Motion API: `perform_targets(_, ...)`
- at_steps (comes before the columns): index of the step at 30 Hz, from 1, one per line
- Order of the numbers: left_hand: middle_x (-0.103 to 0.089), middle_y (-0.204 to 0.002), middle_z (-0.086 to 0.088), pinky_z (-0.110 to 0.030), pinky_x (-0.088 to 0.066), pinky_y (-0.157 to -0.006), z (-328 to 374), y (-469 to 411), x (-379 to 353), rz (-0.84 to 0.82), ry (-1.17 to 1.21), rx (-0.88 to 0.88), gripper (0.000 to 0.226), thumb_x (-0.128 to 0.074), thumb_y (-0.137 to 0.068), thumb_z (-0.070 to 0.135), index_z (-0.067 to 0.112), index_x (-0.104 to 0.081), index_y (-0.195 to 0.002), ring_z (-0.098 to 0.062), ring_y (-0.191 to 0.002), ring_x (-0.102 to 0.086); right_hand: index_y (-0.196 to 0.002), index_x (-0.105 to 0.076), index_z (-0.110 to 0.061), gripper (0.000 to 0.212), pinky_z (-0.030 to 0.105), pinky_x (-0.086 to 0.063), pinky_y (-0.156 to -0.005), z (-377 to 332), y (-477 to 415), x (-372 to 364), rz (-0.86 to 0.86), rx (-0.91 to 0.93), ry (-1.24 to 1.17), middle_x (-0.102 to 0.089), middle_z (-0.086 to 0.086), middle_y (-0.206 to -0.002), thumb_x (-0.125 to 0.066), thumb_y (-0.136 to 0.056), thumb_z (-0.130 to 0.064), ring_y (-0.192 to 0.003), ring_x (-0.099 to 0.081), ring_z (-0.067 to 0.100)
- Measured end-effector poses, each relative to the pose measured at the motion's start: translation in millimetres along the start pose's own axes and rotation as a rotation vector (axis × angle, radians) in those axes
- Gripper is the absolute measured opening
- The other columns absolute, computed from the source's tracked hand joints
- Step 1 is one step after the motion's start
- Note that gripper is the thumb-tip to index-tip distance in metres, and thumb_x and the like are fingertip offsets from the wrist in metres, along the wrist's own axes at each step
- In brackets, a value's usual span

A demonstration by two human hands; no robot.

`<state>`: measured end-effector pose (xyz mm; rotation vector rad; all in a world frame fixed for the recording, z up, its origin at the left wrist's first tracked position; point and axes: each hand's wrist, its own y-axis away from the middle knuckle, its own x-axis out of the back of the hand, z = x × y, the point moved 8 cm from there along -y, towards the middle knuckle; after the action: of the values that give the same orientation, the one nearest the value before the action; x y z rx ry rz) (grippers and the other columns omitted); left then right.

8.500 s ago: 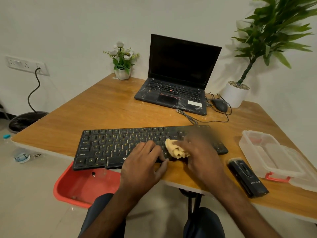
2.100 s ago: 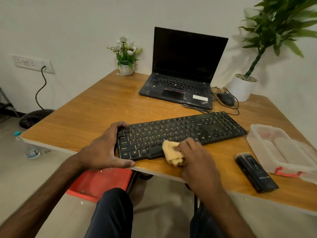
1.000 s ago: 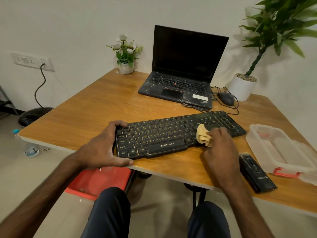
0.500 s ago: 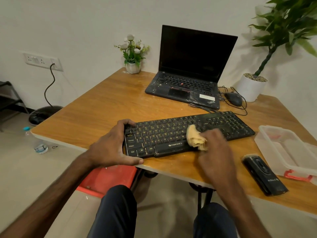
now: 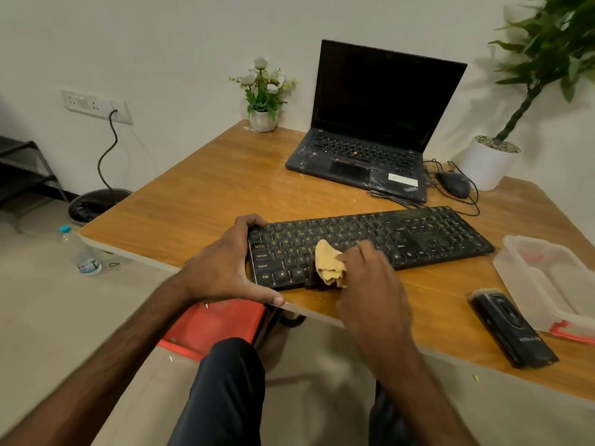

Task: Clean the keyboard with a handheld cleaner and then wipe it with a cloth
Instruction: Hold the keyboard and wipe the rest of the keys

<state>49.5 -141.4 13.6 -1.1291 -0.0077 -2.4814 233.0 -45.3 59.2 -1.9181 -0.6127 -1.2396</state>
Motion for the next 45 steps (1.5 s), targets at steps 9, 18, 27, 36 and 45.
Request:
perform_targets(9, -0.041, -0.136, 0.015, -0.031, -0.046, -0.103, -4.4, -1.2, -0.7, -0.026, 0.021, -0.014, 0.134, -0.083, -0.031, 0.082, 0.033, -0.019, -0.139, 0.003, -0.124, -0.048, -0.123, -0.060, -0.014, 0.043, 0.022, -0.040, -0.080, -61.2, 13.8, -17.4, -0.080, 0.188, -0.220, -0.053, -0.001, -0.118, -0.066, -0.083, -0.003, -0.104, -0.052, 0.014)
perform_targets(18, -0.041, -0.137, 0.010, -0.029, -0.045, -0.104, -7.0, -3.0, -1.5, -0.016, 0.003, -0.042, 0.134, -0.088, -0.036, 0.076, 0.031, -0.018, -0.141, -0.001, -0.125, -0.048, -0.115, -0.066, -0.011, 0.040, 0.031, -0.052, -0.077, -62.5, 7.5, -11.1, -0.053, 0.202, -0.104, -0.058, 0.004, -0.111, -0.075, -0.076, -0.007, -0.095, -0.058, 0.018)
perform_targets(27, -0.042, -0.134, 0.015, -0.020, -0.045, -0.101, -2.1, -0.4, -0.4, 0.009, -0.015, -0.064, 0.128, -0.084, -0.040, 0.080, 0.030, -0.020, -0.140, 0.001, -0.123, -0.049, -0.113, -0.065, -0.016, 0.039, 0.027, -0.047, -0.073, -46.5, 0.7, -10.1, -0.015, 0.292, -0.046, -0.058, 0.001, -0.106, -0.073, -0.076, -0.009, -0.091, -0.055, 0.014)
perform_targets(36, -0.044, -0.126, 0.019, -0.027, -0.050, -0.094, 1.0, 1.3, -0.6, 0.003, -0.035, -0.055, 0.112, -0.077, -0.053, 0.065, 0.030, -0.018, -0.142, 0.009, -0.113, -0.052, -0.100, -0.069, -0.015, 0.031, 0.032, -0.045, -0.062, -79.9, 17.7, -22.4, 0.123, 0.379, -0.148, -0.059, 0.002, -0.096, -0.050, -0.077, -0.009, -0.084, -0.055, 0.019)
perform_targets(45, -0.043, -0.131, 0.016, -0.021, -0.045, -0.098, 0.2, 0.7, -0.6, 0.003, -0.030, -0.056, 0.124, -0.087, -0.045, 0.072, 0.033, -0.018, -0.141, 0.004, -0.119, -0.049, -0.103, -0.068, -0.020, 0.054, 0.026, -0.038, -0.059, -15.8, 18.2, -13.0, 0.036, 0.437, -0.091, -0.056, -0.001, -0.097, -0.088, -0.057, -0.001, -0.082, -0.049, 0.015)
